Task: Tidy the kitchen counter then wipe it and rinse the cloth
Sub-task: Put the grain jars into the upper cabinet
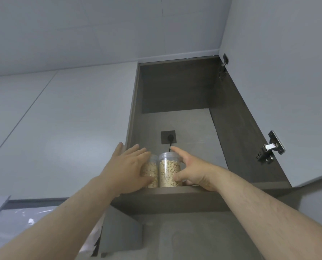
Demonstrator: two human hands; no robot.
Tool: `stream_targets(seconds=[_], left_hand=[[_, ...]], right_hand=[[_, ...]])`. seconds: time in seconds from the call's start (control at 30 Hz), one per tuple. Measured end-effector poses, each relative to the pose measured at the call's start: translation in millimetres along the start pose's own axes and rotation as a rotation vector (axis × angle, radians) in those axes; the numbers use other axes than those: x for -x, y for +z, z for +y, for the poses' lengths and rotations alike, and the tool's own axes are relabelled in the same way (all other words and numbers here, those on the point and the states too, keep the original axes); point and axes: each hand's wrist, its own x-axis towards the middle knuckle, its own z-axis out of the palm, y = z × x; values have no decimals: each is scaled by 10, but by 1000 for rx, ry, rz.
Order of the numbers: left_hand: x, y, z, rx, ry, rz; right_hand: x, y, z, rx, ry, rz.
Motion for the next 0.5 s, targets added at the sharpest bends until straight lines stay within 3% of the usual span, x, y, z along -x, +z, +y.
stream_targets(seconds=[0.13, 0.5], left_hand=[[32, -21, -127, 53, -19, -86], [-43, 131, -333, 38, 22, 5]], right_hand=[[40, 8, -25, -45, -2, -13], [-7, 52, -19, 0, -10, -70]])
